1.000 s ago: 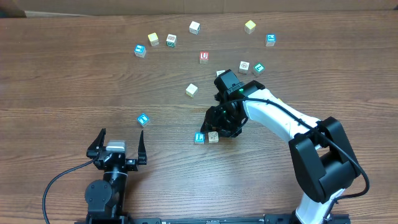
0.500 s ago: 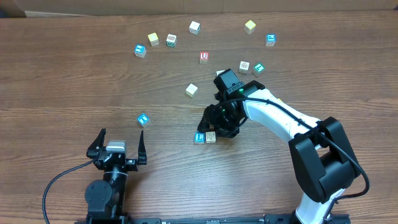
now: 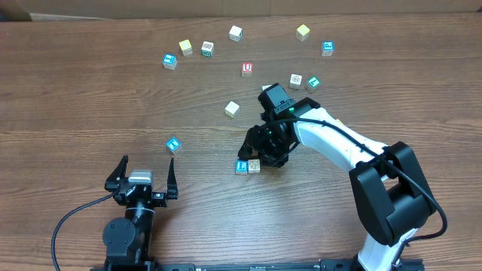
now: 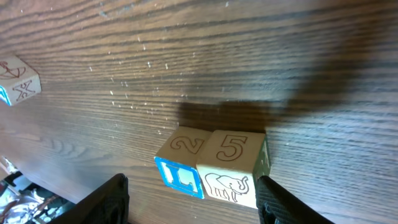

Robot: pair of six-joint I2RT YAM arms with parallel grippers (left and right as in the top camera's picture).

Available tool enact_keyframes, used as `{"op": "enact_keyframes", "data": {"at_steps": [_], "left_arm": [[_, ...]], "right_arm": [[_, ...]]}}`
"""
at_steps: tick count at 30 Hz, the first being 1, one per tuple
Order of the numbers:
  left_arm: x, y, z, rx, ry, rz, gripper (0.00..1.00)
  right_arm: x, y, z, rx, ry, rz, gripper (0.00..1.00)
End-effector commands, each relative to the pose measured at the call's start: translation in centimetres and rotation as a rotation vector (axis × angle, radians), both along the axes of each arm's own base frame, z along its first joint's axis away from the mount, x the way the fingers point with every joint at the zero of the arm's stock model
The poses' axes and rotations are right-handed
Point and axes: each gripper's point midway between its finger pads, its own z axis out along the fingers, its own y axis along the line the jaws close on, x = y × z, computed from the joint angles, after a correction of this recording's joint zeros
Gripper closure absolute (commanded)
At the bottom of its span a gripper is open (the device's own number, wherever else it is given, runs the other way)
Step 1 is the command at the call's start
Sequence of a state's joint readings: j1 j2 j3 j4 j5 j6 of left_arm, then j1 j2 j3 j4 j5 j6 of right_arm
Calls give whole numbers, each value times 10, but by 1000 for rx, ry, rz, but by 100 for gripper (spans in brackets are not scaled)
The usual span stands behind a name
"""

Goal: Form a horizontal line

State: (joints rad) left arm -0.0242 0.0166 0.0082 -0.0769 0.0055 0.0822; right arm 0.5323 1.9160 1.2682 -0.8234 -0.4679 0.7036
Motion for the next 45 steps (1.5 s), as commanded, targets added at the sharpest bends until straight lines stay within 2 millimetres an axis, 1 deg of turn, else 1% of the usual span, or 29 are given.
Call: {"op": "enact_keyframes", "data": {"at_steps": [1, 8, 11, 14, 17, 18, 20, 21, 23, 24, 26, 27, 28, 31, 37, 40, 45], "left_arm": [[0, 2, 0, 19, -7, 8, 0], [0, 2, 0, 19, -7, 8, 0], [0, 2, 0, 19, -7, 8, 0], [0, 2, 0, 19, -7, 8, 0], [0, 2, 0, 19, -7, 8, 0], [0, 2, 0, 19, -7, 8, 0], [0, 2, 0, 19, -7, 8, 0], [0, 2, 0, 19, -7, 8, 0], [0, 2, 0, 19, -7, 8, 0], [0, 2, 0, 19, -7, 8, 0], [0, 2, 0, 19, -7, 8, 0], [0, 2, 0, 19, -7, 8, 0], [0, 2, 0, 19, -7, 8, 0], [0, 2, 0, 19, -7, 8, 0], [0, 2, 0, 19, -7, 8, 1], [0, 2, 0, 19, -7, 8, 0], [0, 2, 0, 19, -7, 8, 1]], "right_arm": [[-4, 7, 8, 24, -14, 16, 34], [1, 7, 7, 19, -38, 13, 33], [5, 4, 5, -8, -59, 7, 32], [14, -9, -1, -88, -106, -9, 32], [27, -20, -5, -165, -171, -31, 32], [33, -21, -5, -175, -199, -37, 32], [42, -16, -3, -152, -239, -43, 33], [47, -11, 0, -130, -259, -45, 39], [57, -3, 5, -92, -301, -49, 60], [61, 0, 7, -79, -322, -50, 69], [70, 5, 11, -58, -361, -57, 93], [72, 5, 12, -56, -373, -60, 96], [74, 5, 12, -56, -380, -62, 96], [71, 4, 11, -65, -366, -60, 96], [47, -8, 0, -125, -270, -40, 96], [39, -5, -1, -134, -254, -20, 96], [31, 5, -1, -130, -256, 13, 96]]}}
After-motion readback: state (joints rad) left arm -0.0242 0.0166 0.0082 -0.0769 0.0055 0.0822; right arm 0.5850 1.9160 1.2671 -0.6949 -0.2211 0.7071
